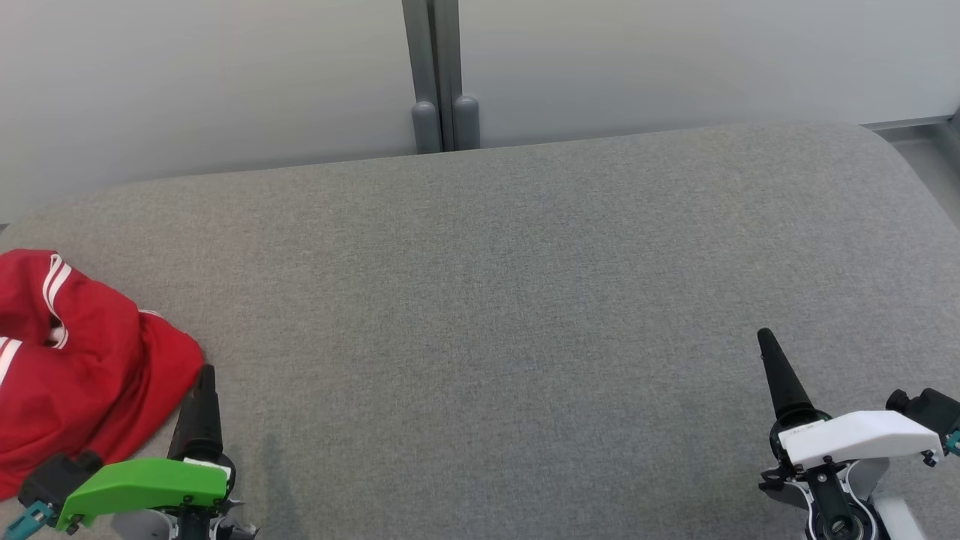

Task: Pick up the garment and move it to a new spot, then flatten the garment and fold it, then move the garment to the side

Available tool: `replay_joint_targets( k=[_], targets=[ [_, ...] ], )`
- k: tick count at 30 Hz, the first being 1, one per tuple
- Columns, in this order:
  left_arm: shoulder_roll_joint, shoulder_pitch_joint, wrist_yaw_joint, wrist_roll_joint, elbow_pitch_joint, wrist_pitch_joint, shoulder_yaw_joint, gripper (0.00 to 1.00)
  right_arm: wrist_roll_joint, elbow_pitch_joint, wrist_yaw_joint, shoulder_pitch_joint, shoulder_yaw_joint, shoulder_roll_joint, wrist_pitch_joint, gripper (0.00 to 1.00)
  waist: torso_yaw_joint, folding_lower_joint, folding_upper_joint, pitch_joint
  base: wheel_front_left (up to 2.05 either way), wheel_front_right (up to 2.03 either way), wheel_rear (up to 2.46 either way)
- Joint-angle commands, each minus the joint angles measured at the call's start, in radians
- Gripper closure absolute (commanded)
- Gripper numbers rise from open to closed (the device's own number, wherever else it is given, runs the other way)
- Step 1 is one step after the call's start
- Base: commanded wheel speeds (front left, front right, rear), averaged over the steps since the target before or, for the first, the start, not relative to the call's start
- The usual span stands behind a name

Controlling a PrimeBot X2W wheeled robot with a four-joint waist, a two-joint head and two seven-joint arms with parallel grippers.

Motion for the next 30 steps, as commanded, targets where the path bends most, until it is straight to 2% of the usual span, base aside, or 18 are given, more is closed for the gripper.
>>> replay_joint_targets(
  k=[1,11,17,30],
  targets=[
    [0.015,-0.024,0.005,0.054,-0.01,-0.011,-0.006,0.0,-0.046,-0.018,0.0,-0.027,0.002,-0.004,-0.013,0.0,0.0,0.0,0.0,0.0,0.0,0.0,0.0],
    [0.043,-0.029,0.02,0.234,0.013,-0.049,-0.056,0.0,-0.229,-0.023,0.0,-0.03,0.008,-0.001,-0.05,0.0,-0.003,0.0,0.0,0.0,0.0,0.0,0.0],
    [0.063,-0.03,0.055,0.339,0.018,-0.07,-0.093,0.0,-0.328,-0.028,0.0,-0.033,0.018,-0.001,-0.072,0.0,-0.004,0.0,0.0,0.0,0.0,0.0,0.0],
    [0.098,-0.044,0.1,0.49,0.003,-0.111,-0.16,0.0,-0.516,-0.047,0.0,-0.053,0.053,-0.002,-0.113,0.0,-0.01,0.0,0.0,0.003,0.0,0.0,0.0]
  ],
)
